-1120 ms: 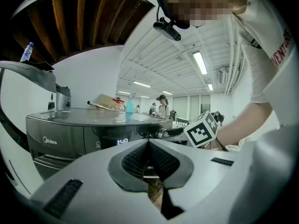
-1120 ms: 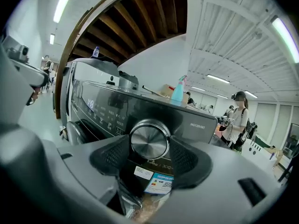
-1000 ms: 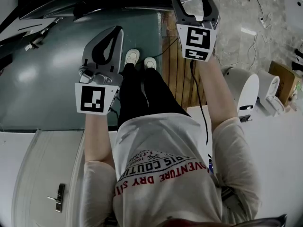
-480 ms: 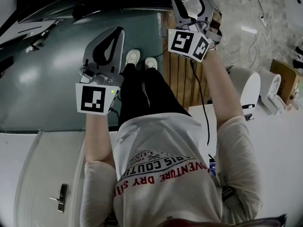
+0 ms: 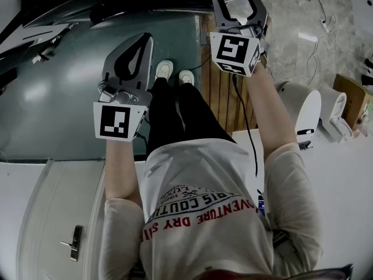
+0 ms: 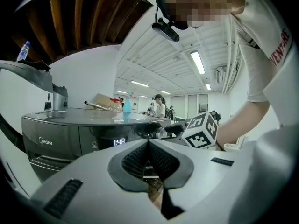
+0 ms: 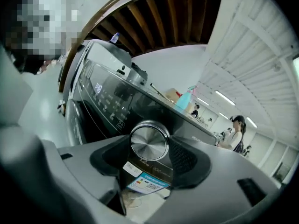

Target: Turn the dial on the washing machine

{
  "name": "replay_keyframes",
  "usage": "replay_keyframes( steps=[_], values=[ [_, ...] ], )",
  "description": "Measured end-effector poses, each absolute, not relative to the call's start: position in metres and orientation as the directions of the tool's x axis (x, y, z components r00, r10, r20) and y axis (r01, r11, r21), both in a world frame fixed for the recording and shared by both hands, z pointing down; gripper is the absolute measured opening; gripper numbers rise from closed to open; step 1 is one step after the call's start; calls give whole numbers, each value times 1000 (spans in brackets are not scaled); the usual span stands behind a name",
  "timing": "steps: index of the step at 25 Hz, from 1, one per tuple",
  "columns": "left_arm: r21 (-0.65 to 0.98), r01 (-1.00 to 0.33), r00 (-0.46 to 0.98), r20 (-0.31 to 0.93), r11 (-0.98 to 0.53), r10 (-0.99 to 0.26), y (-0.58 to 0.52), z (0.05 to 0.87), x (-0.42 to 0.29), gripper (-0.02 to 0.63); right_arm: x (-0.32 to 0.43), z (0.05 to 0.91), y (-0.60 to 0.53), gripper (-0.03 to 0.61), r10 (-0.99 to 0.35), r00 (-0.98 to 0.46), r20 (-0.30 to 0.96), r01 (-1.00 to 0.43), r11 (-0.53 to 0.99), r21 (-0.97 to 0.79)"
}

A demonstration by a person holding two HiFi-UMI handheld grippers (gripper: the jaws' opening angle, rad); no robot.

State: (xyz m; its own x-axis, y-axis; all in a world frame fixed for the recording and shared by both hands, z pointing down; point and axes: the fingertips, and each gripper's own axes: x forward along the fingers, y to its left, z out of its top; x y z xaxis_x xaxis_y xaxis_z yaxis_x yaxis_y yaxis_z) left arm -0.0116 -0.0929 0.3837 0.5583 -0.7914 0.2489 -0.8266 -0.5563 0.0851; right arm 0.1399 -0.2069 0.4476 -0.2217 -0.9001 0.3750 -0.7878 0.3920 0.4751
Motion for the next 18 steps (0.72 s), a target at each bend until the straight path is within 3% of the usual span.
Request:
replay_keyframes(
  steps=[7,11,15,18],
  values=[
    [87,-832,550,261,-548,-794,-89,388,-13,14,143,443,-209,281,-888,-223,402,-912,336,236],
    [90,-836,544,262,-541,-798,-89,389,-14,14,142,444,-210,281,-889,-223,400,-909,338,245],
    [67,-833,547,250,-549,-799,-88,390,-13,14,137,445,-207,285,-902,-206,379,-859,352,372],
    [79,-834,546,256,-546,-798,-87,389,-12,14,133,438,-202,314,-899,-247,361,-842,383,379]
  ],
)
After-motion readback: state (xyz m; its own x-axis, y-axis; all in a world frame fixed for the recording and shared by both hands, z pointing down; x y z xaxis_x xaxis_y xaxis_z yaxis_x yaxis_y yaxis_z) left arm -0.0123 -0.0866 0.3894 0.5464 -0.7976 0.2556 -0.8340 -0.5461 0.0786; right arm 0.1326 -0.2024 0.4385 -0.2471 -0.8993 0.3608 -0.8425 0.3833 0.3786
